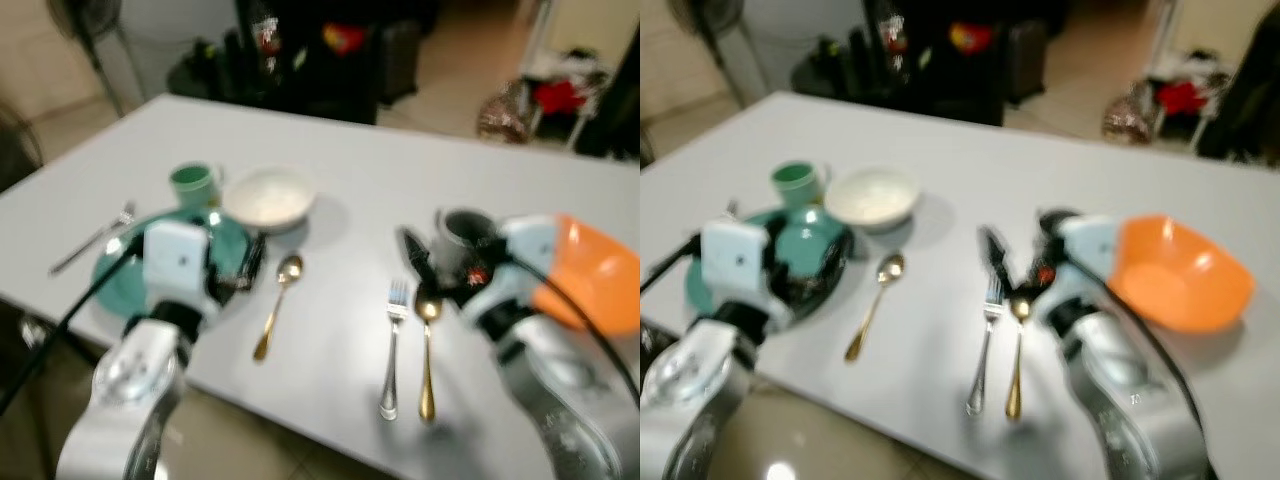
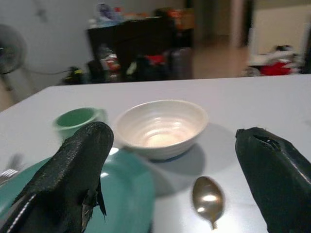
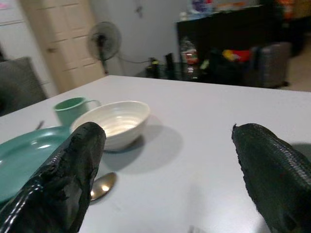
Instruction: Setting the table
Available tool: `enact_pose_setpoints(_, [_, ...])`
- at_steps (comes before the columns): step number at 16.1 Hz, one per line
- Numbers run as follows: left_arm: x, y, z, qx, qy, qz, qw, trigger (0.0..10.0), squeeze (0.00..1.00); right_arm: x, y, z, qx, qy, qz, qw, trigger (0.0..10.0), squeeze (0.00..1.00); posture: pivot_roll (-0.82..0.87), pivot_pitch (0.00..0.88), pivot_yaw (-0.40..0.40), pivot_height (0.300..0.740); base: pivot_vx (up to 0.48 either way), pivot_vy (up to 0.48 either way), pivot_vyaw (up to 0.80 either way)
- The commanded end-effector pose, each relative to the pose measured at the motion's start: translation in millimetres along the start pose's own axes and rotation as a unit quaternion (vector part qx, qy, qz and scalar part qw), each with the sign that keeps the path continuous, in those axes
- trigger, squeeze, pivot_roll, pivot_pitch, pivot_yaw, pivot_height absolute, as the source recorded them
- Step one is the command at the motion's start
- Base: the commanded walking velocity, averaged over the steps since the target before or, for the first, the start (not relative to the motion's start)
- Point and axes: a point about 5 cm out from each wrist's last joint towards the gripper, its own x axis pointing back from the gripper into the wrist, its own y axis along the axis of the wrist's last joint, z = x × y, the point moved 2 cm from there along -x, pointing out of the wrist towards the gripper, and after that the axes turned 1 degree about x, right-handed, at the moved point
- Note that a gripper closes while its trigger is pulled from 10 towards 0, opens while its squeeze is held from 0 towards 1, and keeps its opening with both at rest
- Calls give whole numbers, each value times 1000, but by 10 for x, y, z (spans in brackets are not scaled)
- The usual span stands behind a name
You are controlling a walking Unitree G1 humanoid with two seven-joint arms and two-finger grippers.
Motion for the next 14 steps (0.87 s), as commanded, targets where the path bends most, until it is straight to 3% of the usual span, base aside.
enact_pose_setpoints(1, [7, 25, -20, 0, -3, -5, 1000, 10000, 0, 11, 24, -31, 6, -5, -3, 1000, 10000, 1000, -73, 0, 83, 740, 0, 0, 800])
enact_pose_setpoints(4, [-8, 0, -53, 1, 1, 3, 1000, 10000, 0, -59, -100, 59, -27, 12, 4, 1000, 10000, 1000, -49, 0, 82, 740, 0, 0, 800])
enact_pose_setpoints(14, [-14, 9, -50, 7, 9, 0, 1000, 10000, 0, -79, -106, 94, -38, 31, 3, 999, 10000, 1000, -44, 0, 73, 740, 0, 0, 800])
